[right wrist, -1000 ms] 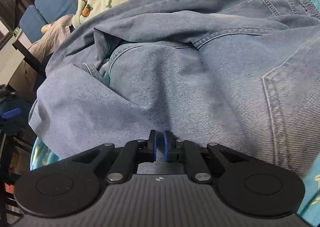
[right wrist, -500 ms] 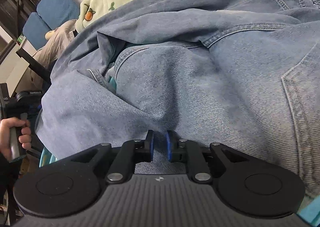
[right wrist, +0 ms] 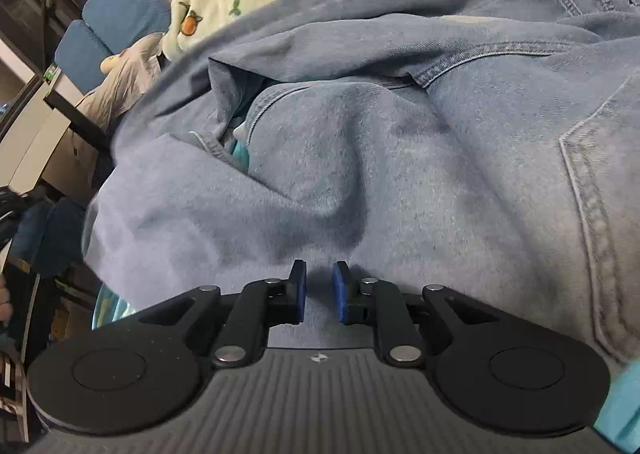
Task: Fold clothes
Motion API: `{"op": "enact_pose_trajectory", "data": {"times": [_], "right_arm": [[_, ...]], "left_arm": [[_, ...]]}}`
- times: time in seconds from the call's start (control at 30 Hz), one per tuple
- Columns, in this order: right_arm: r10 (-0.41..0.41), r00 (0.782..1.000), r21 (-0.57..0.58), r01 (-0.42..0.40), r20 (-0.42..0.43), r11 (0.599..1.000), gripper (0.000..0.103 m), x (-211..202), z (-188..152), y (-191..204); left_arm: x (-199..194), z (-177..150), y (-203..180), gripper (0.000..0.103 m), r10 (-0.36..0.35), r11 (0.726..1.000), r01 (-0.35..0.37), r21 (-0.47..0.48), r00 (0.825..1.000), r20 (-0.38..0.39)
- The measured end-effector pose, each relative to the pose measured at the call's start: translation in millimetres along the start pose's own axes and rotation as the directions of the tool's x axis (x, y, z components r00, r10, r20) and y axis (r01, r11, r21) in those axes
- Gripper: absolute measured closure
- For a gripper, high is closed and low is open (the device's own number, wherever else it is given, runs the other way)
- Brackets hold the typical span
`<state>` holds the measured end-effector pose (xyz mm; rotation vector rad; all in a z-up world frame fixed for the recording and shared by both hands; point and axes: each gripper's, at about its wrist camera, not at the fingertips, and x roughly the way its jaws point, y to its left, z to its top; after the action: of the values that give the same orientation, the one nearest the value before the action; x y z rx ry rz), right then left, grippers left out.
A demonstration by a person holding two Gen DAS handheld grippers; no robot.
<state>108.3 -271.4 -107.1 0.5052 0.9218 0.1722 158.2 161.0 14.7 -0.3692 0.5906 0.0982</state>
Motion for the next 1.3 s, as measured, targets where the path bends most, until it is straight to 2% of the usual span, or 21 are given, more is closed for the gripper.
{"op": "enact_pose_trajectory", "data": {"times": [0.13, 0.23, 0.27, 0.37, 0.47, 0.63, 0.77, 0.83, 0.93, 1.0, 1.07, 1.13, 1.3], "right_arm": [[0.0, 1.0, 0.001, 0.0, -0.001, 1.0, 0.085, -6, 0, -1], [0.0, 1.0, -0.005, 0.0, 0.005, 1.0, 0.085, -10, -2, -1], [0.0, 1.0, -0.008, 0.0, 0.008, 1.0, 0.085, -11, -2, 0], [0.008, 1.0, -0.004, -0.008, 0.019, 1.0, 0.084, -12, 0, -1], [0.012, 1.0, -0.006, -0.012, 0.017, 1.0, 0.083, -9, 1, 1], [0.026, 1.0, 0.006, -0.026, 0.004, 1.0, 0.08, -2, 3, 2], [0.033, 0.999, 0.015, -0.033, -0.004, 0.999, 0.079, 4, 4, 1], [0.032, 0.999, 0.01, -0.032, -0.017, 0.999, 0.078, 7, 7, 0], [0.01, 1.0, 0.013, -0.01, 0.011, 1.0, 0.078, 6, 16, -3], [0.003, 1.0, 0.019, -0.004, 0.018, 1.0, 0.078, 7, 19, -5], [0.005, 1.0, 0.028, -0.005, 0.013, 1.0, 0.078, 10, 19, -7], [-0.007, 1.0, 0.009, 0.007, 0.01, 1.0, 0.078, 13, 18, -4], [-0.008, 1.0, -0.001, 0.008, 0.012, 1.0, 0.078, 9, 17, -4]], "left_arm": [[-4, -2, 12, 0.103, -0.003, 1.0, 0.003, -0.001, 0.998, -0.07], [1, -7, 18, 0.097, -0.016, 0.999, 0.013, -0.029, 0.995, -0.1], [3, -8, 19, 0.092, -0.02, 0.999, 0.015, -0.041, 0.994, -0.11], [13, -9, 13, 0.061, -0.013, 1.0, 0.011, -0.015, 0.994, -0.109], [29, -11, 5, 0.056, -0.016, 0.999, 0.021, 0.044, 0.995, -0.099], [80, -12, -4, 0.056, -0.004, 0.993, 0.024, 0.115, 0.986, -0.165], [121, -13, -4, 0.057, -0.024, 0.992, 0.051, 0.117, 0.976, -0.215], [140, -13, -3, 0.058, -0.039, 0.993, 0.067, 0.099, 0.965, -0.259], [161, -13, -2, 0.066, -0.088, 0.992, 0.113, 0.061, 0.947, -0.309], [169, -13, -6, 0.082, -0.101, 0.987, 0.136, 0.089, 0.941, -0.322], [173, -15, -11, 0.096, -0.087, 0.983, 0.135, 0.126, 0.941, -0.327], [167, -17, -13, 0.101, -0.069, 0.985, 0.114, 0.126, 0.946, -0.316], [126, -12, -30, 0.101, -0.049, 0.979, 0.091, 0.18, 0.973, -0.226]]}}
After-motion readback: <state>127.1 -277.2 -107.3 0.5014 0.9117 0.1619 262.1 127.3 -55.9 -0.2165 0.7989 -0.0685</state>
